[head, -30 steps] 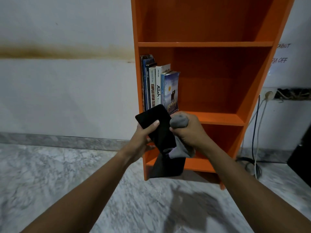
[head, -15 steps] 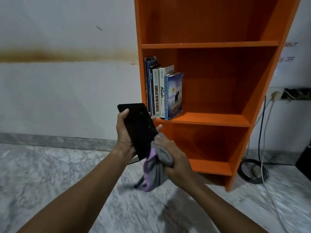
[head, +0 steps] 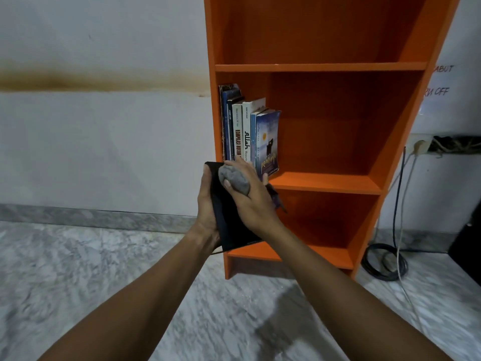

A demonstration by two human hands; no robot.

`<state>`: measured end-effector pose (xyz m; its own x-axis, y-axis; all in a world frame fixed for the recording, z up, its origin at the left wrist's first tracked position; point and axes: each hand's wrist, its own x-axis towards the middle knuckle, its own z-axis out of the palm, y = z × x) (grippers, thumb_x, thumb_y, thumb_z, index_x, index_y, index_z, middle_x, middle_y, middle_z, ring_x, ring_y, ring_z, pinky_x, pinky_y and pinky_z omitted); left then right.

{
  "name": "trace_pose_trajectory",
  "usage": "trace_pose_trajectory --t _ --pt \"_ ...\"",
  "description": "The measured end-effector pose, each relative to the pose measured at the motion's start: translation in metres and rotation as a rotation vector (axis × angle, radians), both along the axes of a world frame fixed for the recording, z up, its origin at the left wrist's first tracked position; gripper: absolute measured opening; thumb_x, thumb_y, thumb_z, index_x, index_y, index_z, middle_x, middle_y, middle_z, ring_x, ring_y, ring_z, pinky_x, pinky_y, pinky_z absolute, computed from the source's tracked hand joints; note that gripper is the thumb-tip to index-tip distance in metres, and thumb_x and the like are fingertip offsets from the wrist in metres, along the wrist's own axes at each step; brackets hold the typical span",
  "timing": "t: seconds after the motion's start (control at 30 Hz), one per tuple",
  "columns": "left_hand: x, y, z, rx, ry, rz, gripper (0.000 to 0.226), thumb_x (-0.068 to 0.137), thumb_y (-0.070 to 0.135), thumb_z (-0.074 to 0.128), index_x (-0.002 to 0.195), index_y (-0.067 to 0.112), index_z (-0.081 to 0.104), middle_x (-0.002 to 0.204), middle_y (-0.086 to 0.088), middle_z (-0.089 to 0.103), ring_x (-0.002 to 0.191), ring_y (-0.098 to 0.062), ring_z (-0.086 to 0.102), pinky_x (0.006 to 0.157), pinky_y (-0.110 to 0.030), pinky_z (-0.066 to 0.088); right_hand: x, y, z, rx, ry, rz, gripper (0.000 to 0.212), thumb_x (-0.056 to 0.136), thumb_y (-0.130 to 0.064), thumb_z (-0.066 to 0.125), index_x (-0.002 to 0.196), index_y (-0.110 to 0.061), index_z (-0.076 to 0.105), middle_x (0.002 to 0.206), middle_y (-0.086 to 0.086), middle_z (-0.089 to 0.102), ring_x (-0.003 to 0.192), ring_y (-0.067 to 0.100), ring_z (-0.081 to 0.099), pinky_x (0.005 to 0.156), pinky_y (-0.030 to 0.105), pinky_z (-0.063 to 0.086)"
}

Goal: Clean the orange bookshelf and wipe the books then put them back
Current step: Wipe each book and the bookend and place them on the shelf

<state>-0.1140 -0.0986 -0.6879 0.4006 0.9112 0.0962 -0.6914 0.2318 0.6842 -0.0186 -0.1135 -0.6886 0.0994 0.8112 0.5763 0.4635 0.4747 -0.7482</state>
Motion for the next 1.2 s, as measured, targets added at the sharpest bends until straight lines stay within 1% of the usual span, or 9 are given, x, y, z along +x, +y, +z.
trace_pose_trajectory --t 0.13,0.23,0.4,0.53,0.73,0.87,0.93,1.03,1.2 --pt "0.006 -0.005 -0.001 0.066 0.018 0.007 0.071 0.093 0.058 0.047 0.138 0.005 0.058 0.125 -0.017 0.068 0.111 -0.027 0.069 0.098 -0.037 0.055 0.017 0.013 -0.004 -0.082 0.004 -0.224 0.028 0.099 -0.041 0.056 0.127 -0.039 0.058 0.139 -0.012 0.058 0.137 0.016 0.047 0.122 0.06 0.015" --pt "0.01 -0.004 -0.001 0.048 0.051 0.006 0.068 0.094 0.061 0.045 0.129 0.006 0.065 0.117 -0.016 0.07 0.106 -0.027 0.069 0.099 -0.039 0.053 0.014 0.002 -0.015 -0.055 0.171 -0.177 0.031 0.099 -0.034 0.059 0.13 -0.034 0.06 0.135 -0.012 0.06 0.127 0.009 0.053 0.114 0.047 0.04" --pt "0.003 0.004 0.006 0.038 -0.013 0.068 0.075 0.088 0.065 0.057 0.132 0.004 0.058 0.112 -0.019 0.061 0.099 -0.03 0.062 0.095 -0.046 0.051 0.019 -0.028 -0.059 -0.017 0.151 -0.1 0.041 0.101 -0.02 0.063 0.141 -0.025 0.058 0.144 -0.014 0.056 0.134 -0.003 0.048 0.109 0.015 0.039" --pt "-0.007 0.014 0.009 -0.019 -0.022 0.124 0.087 0.081 0.07 0.062 0.14 0.006 0.054 0.134 -0.025 0.06 0.122 -0.037 0.062 0.1 -0.055 0.052 0.024 -0.031 -0.081 -0.226 0.448 -0.169 0.008 0.1 -0.023 0.064 0.105 -0.028 0.069 0.102 -0.009 0.072 0.101 0.016 0.069 0.086 0.034 0.055" --pt "0.004 0.015 0.017 -0.1 -0.122 0.239 0.071 0.084 0.068 0.062 0.127 0.011 0.056 0.132 -0.024 0.061 0.121 -0.04 0.063 0.107 -0.055 0.049 0.009 -0.024 -0.055 -0.432 1.006 -0.136 0.041 0.099 -0.044 0.061 0.132 -0.02 0.06 0.122 0.008 0.071 0.114 0.027 0.068 0.104 0.048 0.053" --pt "0.012 0.018 0.007 0.038 0.137 0.143 0.098 0.061 0.075 0.078 0.132 0.009 0.062 0.125 -0.017 0.065 0.116 -0.033 0.061 0.111 -0.049 0.045 -0.002 -0.02 -0.034 -0.297 1.204 -0.092 0.034 0.102 -0.026 0.06 0.132 -0.01 0.062 0.118 0.013 0.073 0.103 0.023 0.071 0.09 0.038 0.057" --pt "0.013 0.016 0.0 0.209 0.391 -0.009 0.08 0.06 0.073 0.079 0.119 0.02 0.074 0.118 -0.013 0.069 0.114 -0.032 0.062 0.113 -0.049 0.042 0.002 -0.018 -0.021 -0.258 1.232 -0.041 0.026 0.103 -0.022 0.059 0.124 -0.009 0.066 0.106 0.012 0.076 0.093 0.021 0.073 0.086 0.039 0.059" --pt "0.016 0.01 -0.001 0.326 0.472 -0.101 0.053 0.074 0.06 0.071 0.114 0.026 0.076 0.118 -0.009 0.072 0.114 -0.023 0.067 0.1 -0.038 0.052 0.008 -0.014 -0.005 -0.225 1.248 0.016 0.029 0.105 -0.019 0.055 0.131 -0.008 0.062 0.116 0.014 0.073 0.107 0.025 0.07 0.103 0.047 0.053" --pt "0.023 0.029 0.015 0.222 0.274 0.253 0.043 0.077 0.044 0.078 0.104 0.013 0.065 0.088 -0.008 0.069 0.075 -0.02 0.066 0.06 -0.028 0.055 -0.015 -0.007 -0.019 -0.331 1.173 0.006 0.026 0.104 -0.019 0.057 0.123 -0.003 0.065 0.114 0.018 0.073 0.11 0.034 0.07 0.103 0.051 0.053"
